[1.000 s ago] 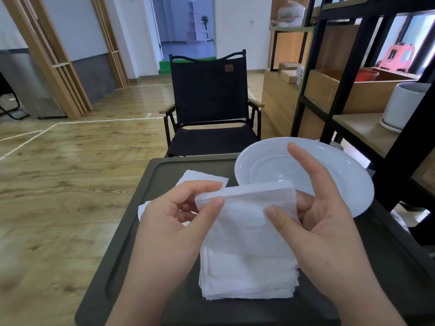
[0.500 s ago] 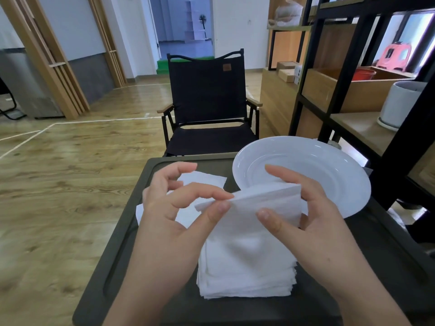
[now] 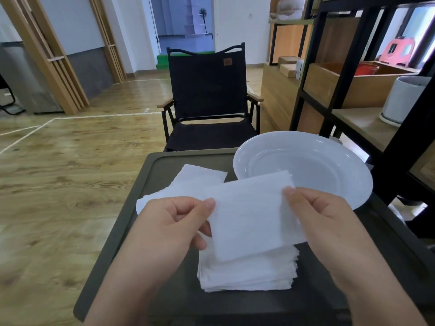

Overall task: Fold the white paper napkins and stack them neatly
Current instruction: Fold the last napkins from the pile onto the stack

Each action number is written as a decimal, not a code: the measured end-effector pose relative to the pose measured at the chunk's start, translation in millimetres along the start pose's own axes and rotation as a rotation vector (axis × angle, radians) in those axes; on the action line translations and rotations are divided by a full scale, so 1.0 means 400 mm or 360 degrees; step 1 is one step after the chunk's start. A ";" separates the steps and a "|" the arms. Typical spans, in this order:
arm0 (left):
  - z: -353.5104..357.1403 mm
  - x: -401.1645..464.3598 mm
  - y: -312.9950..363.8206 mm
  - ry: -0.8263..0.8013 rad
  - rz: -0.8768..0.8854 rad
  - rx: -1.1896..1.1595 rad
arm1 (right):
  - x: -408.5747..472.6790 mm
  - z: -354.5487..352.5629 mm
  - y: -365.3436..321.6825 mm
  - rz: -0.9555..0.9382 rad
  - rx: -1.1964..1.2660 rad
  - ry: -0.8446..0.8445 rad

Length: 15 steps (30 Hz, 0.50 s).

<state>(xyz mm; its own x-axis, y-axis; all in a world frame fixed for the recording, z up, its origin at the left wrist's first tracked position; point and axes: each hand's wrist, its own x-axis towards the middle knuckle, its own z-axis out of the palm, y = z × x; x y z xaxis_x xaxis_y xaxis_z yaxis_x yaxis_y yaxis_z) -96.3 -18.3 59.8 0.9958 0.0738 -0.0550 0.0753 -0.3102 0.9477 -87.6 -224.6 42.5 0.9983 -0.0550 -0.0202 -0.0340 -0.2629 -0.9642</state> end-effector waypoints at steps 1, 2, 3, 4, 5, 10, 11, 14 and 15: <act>-0.004 -0.001 -0.001 -0.0009 -0.0040 0.0122 | 0.003 -0.001 0.008 0.0038 -0.0078 -0.0021; -0.005 0.000 -0.005 -0.0009 -0.0070 0.0245 | 0.006 -0.001 0.015 0.0080 -0.0154 -0.0050; -0.004 0.003 -0.010 0.0011 -0.0104 0.0366 | 0.008 0.000 0.021 0.0134 -0.0234 -0.0068; -0.001 0.007 -0.018 0.0036 -0.0133 0.0484 | 0.010 0.002 0.028 0.0183 -0.0322 -0.0059; 0.001 0.012 -0.027 0.0096 -0.0154 0.0597 | 0.012 0.004 0.033 0.0215 -0.0422 -0.0023; -0.024 0.069 -0.120 0.0672 -0.0186 0.1011 | 0.012 -0.005 0.016 0.0130 -0.0559 0.0453; -0.028 0.076 -0.132 0.0668 -0.0180 0.1100 | 0.013 -0.012 0.009 0.0096 -0.0466 0.0534; -0.028 0.095 -0.165 0.0460 -0.0129 0.1191 | 0.013 -0.019 0.001 0.0019 -0.0290 0.0636; -0.026 0.097 -0.167 0.0427 -0.0093 0.1155 | 0.013 -0.017 0.002 -0.0001 -0.0273 0.0635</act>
<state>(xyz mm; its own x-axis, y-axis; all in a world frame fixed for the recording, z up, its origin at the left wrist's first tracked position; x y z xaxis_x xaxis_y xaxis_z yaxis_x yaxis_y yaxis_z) -63.1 15.2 -2.4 0.9492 0.3074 0.0669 0.2355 -0.8352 0.4970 -82.8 -231.6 43.6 0.9028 -0.4139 0.1169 -0.0741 -0.4173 -0.9057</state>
